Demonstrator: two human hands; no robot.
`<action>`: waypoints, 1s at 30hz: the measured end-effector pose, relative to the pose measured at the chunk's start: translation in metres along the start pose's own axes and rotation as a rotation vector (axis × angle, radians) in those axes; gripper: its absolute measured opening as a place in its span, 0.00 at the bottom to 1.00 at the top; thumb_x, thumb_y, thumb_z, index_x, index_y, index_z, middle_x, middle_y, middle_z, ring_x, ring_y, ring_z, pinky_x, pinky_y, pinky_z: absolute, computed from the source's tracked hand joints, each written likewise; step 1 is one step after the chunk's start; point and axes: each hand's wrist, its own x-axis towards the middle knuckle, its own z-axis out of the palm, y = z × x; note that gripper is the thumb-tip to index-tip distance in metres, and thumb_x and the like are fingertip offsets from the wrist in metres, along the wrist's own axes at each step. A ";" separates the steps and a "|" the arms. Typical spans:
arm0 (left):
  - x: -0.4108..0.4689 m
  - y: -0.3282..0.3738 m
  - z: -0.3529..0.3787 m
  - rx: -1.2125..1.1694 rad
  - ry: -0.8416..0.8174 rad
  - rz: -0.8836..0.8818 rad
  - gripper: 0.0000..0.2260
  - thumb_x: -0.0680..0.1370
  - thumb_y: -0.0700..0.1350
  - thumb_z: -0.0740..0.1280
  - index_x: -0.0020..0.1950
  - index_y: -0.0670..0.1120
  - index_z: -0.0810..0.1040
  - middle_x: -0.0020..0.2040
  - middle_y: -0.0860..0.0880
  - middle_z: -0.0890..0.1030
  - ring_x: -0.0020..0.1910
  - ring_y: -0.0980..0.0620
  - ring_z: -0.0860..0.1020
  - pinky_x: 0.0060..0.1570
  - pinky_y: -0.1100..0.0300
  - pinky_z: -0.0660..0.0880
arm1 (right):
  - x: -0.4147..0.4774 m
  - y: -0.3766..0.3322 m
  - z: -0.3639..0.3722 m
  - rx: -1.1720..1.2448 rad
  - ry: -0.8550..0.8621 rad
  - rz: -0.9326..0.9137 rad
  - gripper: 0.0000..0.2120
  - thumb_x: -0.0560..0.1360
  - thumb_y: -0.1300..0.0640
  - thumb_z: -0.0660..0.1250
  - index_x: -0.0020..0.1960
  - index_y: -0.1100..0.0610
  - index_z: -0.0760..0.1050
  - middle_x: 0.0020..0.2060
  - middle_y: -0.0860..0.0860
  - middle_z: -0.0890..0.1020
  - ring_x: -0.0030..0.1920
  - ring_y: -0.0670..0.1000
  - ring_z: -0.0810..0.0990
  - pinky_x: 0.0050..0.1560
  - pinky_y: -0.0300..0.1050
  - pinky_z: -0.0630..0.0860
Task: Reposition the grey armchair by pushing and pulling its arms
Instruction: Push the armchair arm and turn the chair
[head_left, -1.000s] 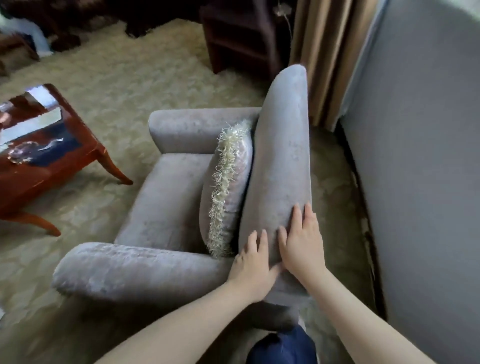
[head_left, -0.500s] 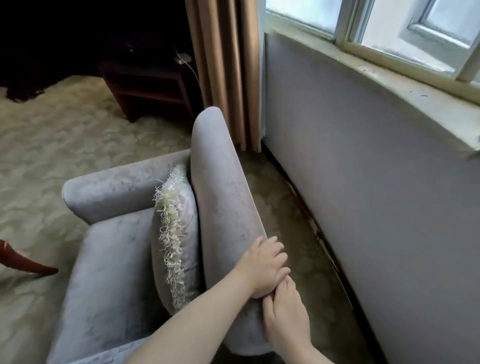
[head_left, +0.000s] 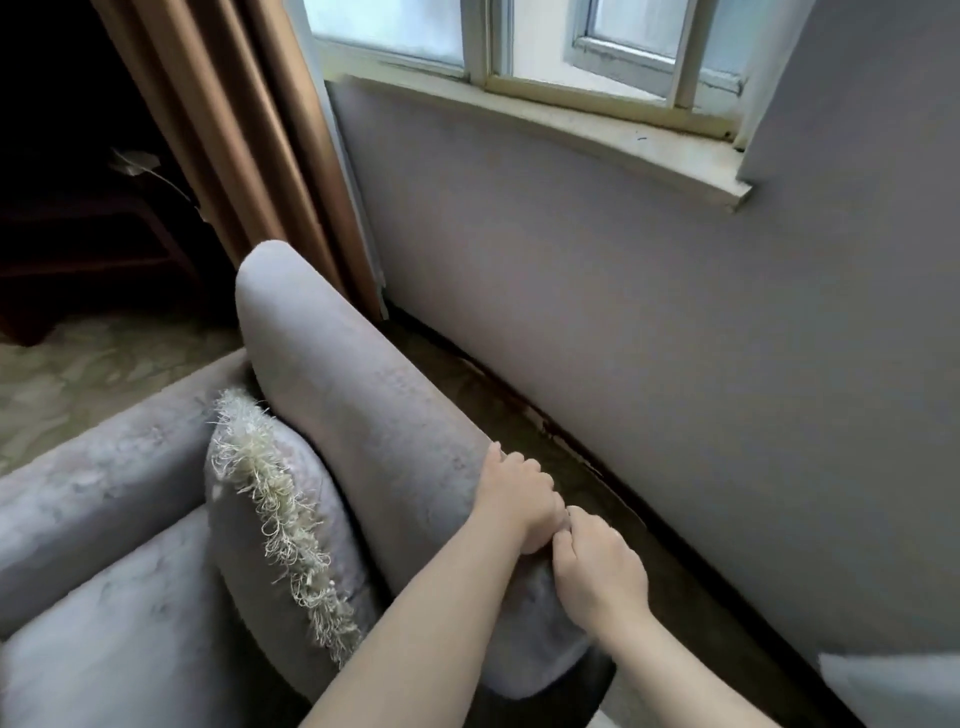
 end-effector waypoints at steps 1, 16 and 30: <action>0.001 -0.001 0.001 0.019 0.017 0.011 0.19 0.79 0.52 0.49 0.58 0.48 0.77 0.59 0.46 0.76 0.60 0.44 0.70 0.63 0.45 0.58 | 0.000 -0.005 0.003 -0.032 0.046 0.055 0.13 0.78 0.51 0.51 0.48 0.52 0.73 0.46 0.49 0.79 0.47 0.53 0.76 0.48 0.50 0.74; 0.000 0.002 0.019 -0.050 0.121 -0.013 0.18 0.80 0.51 0.49 0.54 0.50 0.78 0.60 0.49 0.77 0.61 0.48 0.72 0.61 0.51 0.59 | 0.007 -0.001 0.028 -0.094 0.245 0.237 0.24 0.80 0.49 0.45 0.55 0.59 0.76 0.54 0.58 0.80 0.55 0.60 0.77 0.44 0.48 0.65; -0.086 0.046 0.044 -0.056 0.206 0.117 0.18 0.79 0.52 0.49 0.53 0.47 0.77 0.58 0.48 0.77 0.60 0.48 0.71 0.62 0.49 0.58 | -0.099 0.010 0.041 -0.131 0.314 0.349 0.23 0.80 0.49 0.46 0.55 0.60 0.75 0.54 0.59 0.79 0.54 0.61 0.77 0.43 0.49 0.66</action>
